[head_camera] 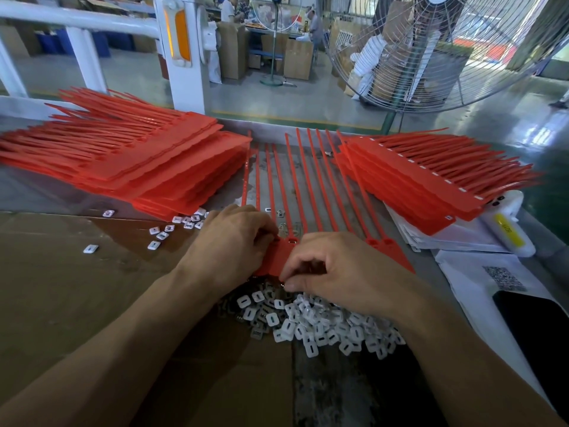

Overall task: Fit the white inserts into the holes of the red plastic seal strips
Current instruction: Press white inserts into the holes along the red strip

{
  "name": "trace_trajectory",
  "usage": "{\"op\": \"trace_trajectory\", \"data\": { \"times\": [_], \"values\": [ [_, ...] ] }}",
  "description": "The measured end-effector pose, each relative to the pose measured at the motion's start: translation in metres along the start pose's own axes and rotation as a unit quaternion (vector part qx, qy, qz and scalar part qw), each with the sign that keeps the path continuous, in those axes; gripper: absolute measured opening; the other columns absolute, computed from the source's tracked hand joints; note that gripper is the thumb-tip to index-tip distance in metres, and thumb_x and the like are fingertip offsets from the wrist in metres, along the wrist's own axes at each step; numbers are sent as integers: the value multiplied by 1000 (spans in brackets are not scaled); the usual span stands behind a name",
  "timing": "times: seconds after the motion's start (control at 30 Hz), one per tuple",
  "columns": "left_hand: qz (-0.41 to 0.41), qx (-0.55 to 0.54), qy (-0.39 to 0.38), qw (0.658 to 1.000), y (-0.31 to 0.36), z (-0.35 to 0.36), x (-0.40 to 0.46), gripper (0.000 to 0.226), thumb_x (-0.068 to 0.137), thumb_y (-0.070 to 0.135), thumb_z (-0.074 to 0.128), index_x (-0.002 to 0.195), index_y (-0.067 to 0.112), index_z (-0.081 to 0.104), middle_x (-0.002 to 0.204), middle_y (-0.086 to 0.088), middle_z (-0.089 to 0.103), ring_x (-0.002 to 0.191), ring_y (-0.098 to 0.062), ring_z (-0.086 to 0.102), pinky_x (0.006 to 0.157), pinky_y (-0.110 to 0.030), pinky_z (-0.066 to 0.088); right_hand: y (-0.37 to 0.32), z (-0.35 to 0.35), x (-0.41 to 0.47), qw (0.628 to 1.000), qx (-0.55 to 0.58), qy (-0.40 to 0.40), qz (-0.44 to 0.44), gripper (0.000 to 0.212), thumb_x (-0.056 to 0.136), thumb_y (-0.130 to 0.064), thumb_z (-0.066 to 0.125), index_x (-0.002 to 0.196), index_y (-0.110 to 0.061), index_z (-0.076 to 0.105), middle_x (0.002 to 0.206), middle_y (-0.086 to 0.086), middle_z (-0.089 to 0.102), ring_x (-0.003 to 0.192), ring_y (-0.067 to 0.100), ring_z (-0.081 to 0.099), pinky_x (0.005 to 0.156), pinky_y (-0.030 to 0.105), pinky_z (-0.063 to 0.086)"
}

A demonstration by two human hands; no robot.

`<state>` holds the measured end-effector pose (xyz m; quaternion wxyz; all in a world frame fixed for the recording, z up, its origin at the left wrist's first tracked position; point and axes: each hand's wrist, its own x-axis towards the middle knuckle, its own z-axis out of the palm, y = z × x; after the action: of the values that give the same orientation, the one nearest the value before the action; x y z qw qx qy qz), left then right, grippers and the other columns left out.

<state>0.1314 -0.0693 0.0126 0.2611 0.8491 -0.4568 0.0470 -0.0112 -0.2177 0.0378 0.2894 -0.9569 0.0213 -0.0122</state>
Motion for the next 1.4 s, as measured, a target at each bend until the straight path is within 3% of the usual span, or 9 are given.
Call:
{"op": "trace_trajectory", "data": {
  "times": [0.1, 0.27, 0.53, 0.73, 0.9, 1.03, 1.23, 1.3, 1.4],
  "values": [
    [1, -2, 1, 1000, 1, 0, 1, 19, 93, 24, 63, 108, 27, 74, 108, 6, 68, 107, -19, 60, 98, -45, 45, -4, 6, 2, 1000, 0, 2, -9, 10, 89, -33, 79, 99, -34, 77, 94, -22, 64, 89, -6, 62, 75, 15, 48],
    [4, -16, 1, 1000, 0, 0, 0, 17, 93, 23, 64, 105, 25, 75, 105, 4, 67, 103, -20, 61, 94, -46, 47, -11, 17, 8, 998, -48, -10, -45, 21, 93, -30, 75, 113, -35, 75, 110, -17, 63, 101, 1, 60, 92, 33, 53],
    [2, -20, 2, 1000, -1, 1, 0, 17, 94, 23, 64, 107, 26, 75, 106, 4, 67, 104, -19, 59, 94, -46, 46, -14, 18, 7, 995, -80, 0, -67, 7, 93, -30, 72, 99, -34, 71, 101, -18, 61, 93, -2, 58, 85, 30, 53],
    [4, -24, 4, 1000, -1, 1, 0, 16, 94, 24, 65, 106, 25, 75, 106, 4, 67, 104, -19, 59, 93, -45, 47, -13, 17, 6, 996, -64, -8, -58, 14, 93, -38, 72, 107, -37, 71, 100, -22, 58, 95, -3, 56, 80, 20, 47],
    [2, -30, 0, 1000, -2, 1, 0, 15, 94, 25, 65, 105, 25, 75, 104, 4, 66, 104, -20, 59, 94, -46, 46, -14, 18, 7, 996, -63, -1, -56, 7, 92, -32, 74, 99, -33, 71, 97, -18, 60, 90, -1, 57, 80, 24, 50],
    [4, -37, 2, 999, -2, 1, 0, 14, 93, 24, 65, 103, 26, 75, 103, 5, 66, 102, -19, 60, 93, -46, 47, -12, 16, 4, 999, -20, 9, -41, 9, 90, -29, 77, 90, -33, 68, 91, -20, 62, 86, -4, 59, 71, 12, 43],
    [13, -44, 10, 999, -4, 0, -1, 16, 94, 25, 64, 106, 27, 75, 104, 9, 66, 101, -13, 59, 93, -43, 48, -5, 10, 2, 987, 150, 39, 31, 7, 93, -31, 75, 90, -32, 69, 77, -16, 69, 62, 0, 62, 57, 17, 49],
    [21, -57, 27, 998, -4, -1, -1, 17, 94, 24, 64, 107, 29, 75, 104, 13, 67, 100, -7, 59, 92, -36, 49, -1, 9, 2, 978, 195, 62, 44, 4, 93, -33, 75, 91, -31, 71, 75, -13, 68, 65, 2, 61, 61, 19, 52],
    [44, -121, 46, 991, 0, -4, -3, 16, 91, 22, 68, 104, 29, 75, 98, 18, 68, 91, 1, 61, 80, -14, 45, 3, 4, 3, 948, 296, 89, 78, 10, 90, -39, 74, 93, -29, 74, 68, -11, 63, 56, 4, 54, 52, 17, 44]
  ]
}}
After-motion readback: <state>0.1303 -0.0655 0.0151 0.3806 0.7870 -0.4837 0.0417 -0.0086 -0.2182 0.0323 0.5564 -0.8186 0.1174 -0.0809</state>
